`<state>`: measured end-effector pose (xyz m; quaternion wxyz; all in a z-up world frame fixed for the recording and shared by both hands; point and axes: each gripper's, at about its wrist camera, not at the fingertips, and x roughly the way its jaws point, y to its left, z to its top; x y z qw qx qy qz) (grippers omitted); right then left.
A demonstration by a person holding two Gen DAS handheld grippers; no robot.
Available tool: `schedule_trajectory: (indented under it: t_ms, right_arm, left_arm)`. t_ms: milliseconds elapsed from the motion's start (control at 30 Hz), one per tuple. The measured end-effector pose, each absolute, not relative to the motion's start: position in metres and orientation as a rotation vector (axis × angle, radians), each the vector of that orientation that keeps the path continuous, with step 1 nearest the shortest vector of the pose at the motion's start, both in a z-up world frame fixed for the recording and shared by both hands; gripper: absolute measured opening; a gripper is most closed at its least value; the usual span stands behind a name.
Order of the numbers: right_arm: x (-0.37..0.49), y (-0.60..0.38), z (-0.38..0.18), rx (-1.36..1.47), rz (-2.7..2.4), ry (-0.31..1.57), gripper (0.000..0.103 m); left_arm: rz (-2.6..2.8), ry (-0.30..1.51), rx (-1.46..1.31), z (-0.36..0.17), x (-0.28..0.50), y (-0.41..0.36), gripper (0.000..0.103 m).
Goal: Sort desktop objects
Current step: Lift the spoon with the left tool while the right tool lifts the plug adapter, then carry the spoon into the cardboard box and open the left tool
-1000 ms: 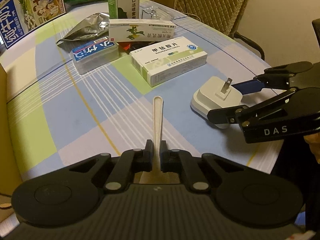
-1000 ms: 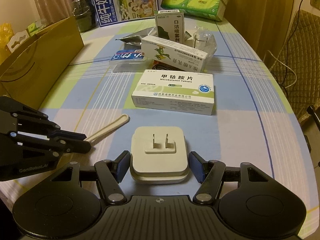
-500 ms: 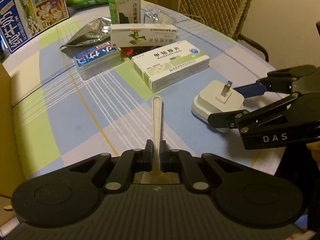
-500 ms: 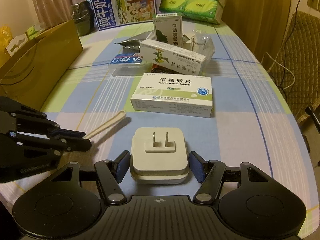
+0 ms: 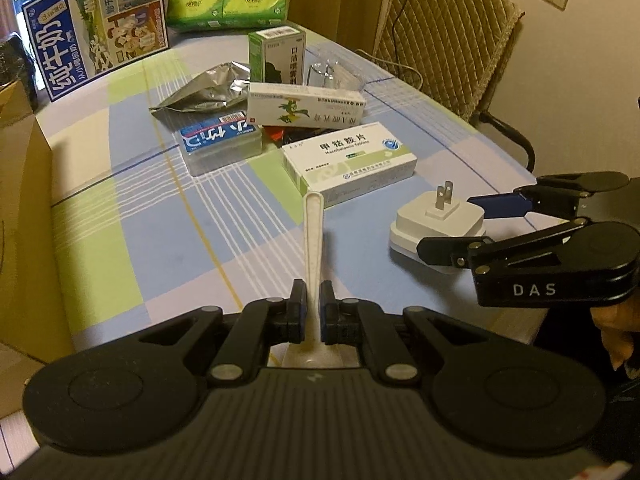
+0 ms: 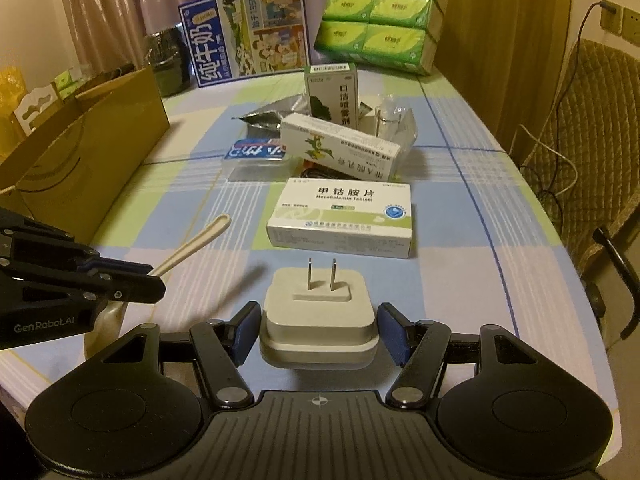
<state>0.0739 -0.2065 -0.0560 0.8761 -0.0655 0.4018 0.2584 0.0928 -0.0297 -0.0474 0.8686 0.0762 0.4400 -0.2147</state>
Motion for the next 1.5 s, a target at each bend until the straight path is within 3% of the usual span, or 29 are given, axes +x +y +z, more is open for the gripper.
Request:
schedule_trajectory:
  t_ms: [767, 1100, 1500]
  right_arm:
    - [0.043, -0.152, 0.053, -0.143, 0.674, 0.584, 0.061]
    - [0.024, -0.087, 0.086, -0.159, 0.8, 0.51, 0.061]
    - [0.018, 0.023, 0.087, -0.188, 0.962, 0.519, 0.061]
  left_arm:
    - [-0.322, 0.74, 0.106, 0.054, 0.075, 0.012, 0.003]
    - [-0.2, 0.687, 0.078, 0.097, 0.06, 0.072, 0.003]
    - [-0.03, 0.7, 0.078, 0.119, 0.06, 0.175, 0.004]
